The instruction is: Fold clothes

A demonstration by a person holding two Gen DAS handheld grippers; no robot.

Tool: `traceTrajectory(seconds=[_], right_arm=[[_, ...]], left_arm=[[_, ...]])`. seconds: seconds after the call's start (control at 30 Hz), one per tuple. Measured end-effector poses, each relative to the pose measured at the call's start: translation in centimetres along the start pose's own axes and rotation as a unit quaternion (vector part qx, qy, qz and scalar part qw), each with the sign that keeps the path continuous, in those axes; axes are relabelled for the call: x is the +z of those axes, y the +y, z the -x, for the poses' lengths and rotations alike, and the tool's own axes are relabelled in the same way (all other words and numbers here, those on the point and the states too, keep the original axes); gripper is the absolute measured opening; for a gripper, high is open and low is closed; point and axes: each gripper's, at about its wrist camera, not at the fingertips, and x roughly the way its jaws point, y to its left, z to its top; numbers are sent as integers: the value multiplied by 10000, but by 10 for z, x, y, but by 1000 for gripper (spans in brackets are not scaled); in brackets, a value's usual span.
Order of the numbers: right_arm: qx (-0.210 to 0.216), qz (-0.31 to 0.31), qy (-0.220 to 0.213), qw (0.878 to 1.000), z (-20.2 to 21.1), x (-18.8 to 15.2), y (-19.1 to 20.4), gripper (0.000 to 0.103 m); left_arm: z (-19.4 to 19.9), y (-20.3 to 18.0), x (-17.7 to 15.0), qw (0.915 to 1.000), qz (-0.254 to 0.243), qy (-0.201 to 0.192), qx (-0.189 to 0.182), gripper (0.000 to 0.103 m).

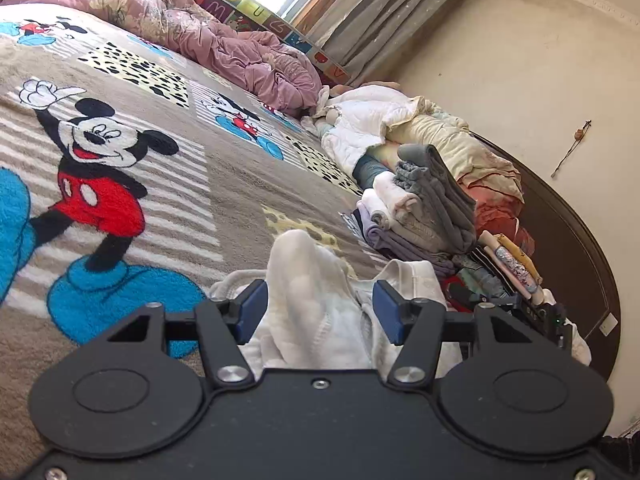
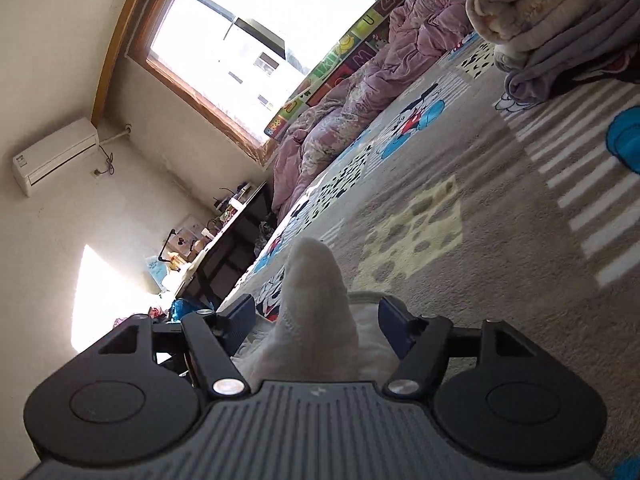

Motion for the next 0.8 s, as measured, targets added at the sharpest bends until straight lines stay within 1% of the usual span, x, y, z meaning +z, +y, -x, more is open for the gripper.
traceTrajectory(seconds=[0.03,0.07,0.13,0.23,0.37,0.47,0.57,0.63,0.8], right_arm=[[116,-60,44,9999,-3,2,-2,74],[155,50,146,9998,-10,3,-1,74],[144,259,404,9987,-24,2,1,74],[68,262,747,9968,-37,-8,-7,73],[349,413,1090,9926,-42,-5,-1,73],[298,519,1050,9927,-42,2,1,74],[300,349,1333,9900,-53,1,-9,74],[330,352,1389,9891,-53,1,-8,74],[250,843,1290,9877,-35,4,15,74]], left_arm=[[-1,-1,-3,10000,7,34,25,58],[-3,-2,-6,10000,13,68,49,58],[-8,-2,-10,9999,8,151,65,58],[-18,0,-12,9996,8,268,83,58],[-22,8,-15,9994,152,310,22,58],[-21,14,-16,9992,304,274,-18,59],[-22,17,-17,9989,384,257,-5,59],[-23,18,-18,9989,409,245,3,59],[-22,17,-18,9988,424,229,21,58]])
